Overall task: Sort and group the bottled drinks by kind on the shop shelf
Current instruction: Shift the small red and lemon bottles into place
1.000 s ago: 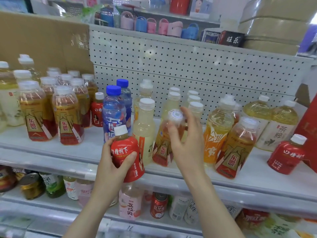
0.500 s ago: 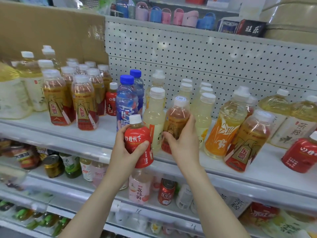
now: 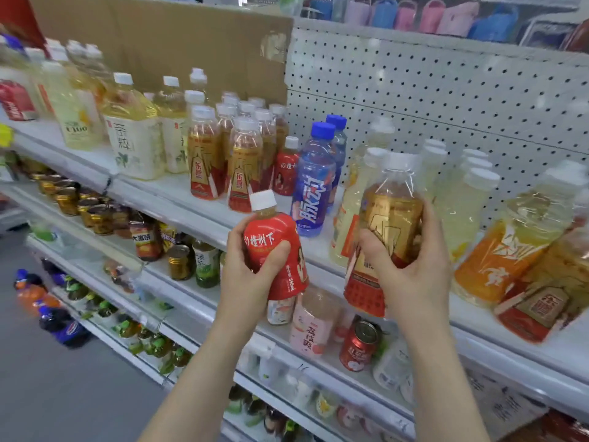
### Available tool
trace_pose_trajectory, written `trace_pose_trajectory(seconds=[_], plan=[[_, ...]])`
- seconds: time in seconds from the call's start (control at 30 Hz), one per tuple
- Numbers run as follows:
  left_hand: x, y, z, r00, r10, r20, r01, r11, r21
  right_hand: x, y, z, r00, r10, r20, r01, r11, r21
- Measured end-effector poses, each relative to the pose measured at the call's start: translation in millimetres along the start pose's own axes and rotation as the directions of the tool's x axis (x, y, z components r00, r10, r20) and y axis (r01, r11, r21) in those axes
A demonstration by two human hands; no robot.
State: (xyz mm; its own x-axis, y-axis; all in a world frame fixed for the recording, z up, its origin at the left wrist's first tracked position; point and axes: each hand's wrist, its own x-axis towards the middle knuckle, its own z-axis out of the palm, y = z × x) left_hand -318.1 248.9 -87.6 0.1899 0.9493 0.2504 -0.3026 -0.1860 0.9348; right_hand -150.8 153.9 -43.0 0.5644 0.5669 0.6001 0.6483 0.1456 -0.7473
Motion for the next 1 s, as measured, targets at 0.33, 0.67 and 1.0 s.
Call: trace_pose_trajectory(seconds=[0.33, 0.67, 1.0], plan=[[28, -10, -151, 0.997, -0.061, -0.052, 0.065, 0.994, 0.085, -46, -34, 136, 0.971, 0.114, 0.211, -0.161, 0.962, 0.22], [107, 8, -262, 0.997, -0.066, 0.032, 0.06, 0.986, 0.152, 24, -76, 263, 0.986, 0.143, 0.087, -0.158, 0.968, 0.194], [143, 1, -249, 0.983, -0.061, 0.171, 0.032, 0.986, 0.164, 61, -62, 294, 0.985, 0.173, 0.006, -0.172, 0.979, -0.106]])
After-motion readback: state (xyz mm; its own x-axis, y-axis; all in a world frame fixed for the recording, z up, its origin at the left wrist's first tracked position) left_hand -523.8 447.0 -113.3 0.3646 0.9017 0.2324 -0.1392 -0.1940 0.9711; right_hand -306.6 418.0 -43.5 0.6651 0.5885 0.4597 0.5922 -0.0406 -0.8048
